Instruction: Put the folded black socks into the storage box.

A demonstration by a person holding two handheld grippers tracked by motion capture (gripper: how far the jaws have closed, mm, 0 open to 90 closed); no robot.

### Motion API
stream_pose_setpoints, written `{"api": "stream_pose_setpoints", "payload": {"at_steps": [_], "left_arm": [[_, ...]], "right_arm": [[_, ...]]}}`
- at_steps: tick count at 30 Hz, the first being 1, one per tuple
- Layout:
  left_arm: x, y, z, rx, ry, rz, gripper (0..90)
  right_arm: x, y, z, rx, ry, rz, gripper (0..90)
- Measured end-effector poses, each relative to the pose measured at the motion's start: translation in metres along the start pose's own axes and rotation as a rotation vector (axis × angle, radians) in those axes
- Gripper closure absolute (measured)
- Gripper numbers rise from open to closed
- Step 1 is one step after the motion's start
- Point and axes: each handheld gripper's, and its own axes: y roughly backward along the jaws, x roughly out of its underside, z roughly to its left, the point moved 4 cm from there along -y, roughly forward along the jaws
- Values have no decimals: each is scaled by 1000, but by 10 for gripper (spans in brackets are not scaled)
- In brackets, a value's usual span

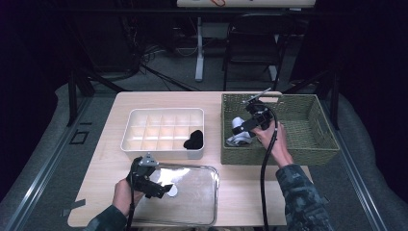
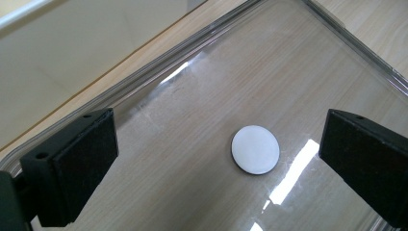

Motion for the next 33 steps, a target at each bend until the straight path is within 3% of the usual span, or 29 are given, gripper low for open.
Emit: {"api": "stream_pose_setpoints", "payload": {"at_steps": [5, 13, 15, 20, 21, 22, 27, 33], "left_arm": [[0, 1, 1, -7, 9, -1, 2], [-2, 1, 1, -8, 6, -13, 2], [-2, 1, 1, -7, 9, -9, 2], [-2, 0, 1, -5, 11, -7, 1], [-2, 0, 1, -6, 10, -7, 1], [-2, 0, 1, -6, 10, -9, 1], [-1, 0, 2, -8, 7, -5, 2], [-2, 0, 2, -6, 9, -2, 2]], "right_arm": [[-7, -14, -12, 18, -67, 27, 127], [-12, -41, -22, 74, -99, 142, 245], [-11, -46, -23, 89, -127, 141, 240], [-9, -53, -26, 132, -133, 206, 246], [-8, -54, -27, 135, -117, 243, 260], [-7, -56, -27, 137, -134, 239, 271], [-4, -56, -30, 137, -148, 261, 502], [-2, -47, -30, 137, -141, 248, 637]]}}
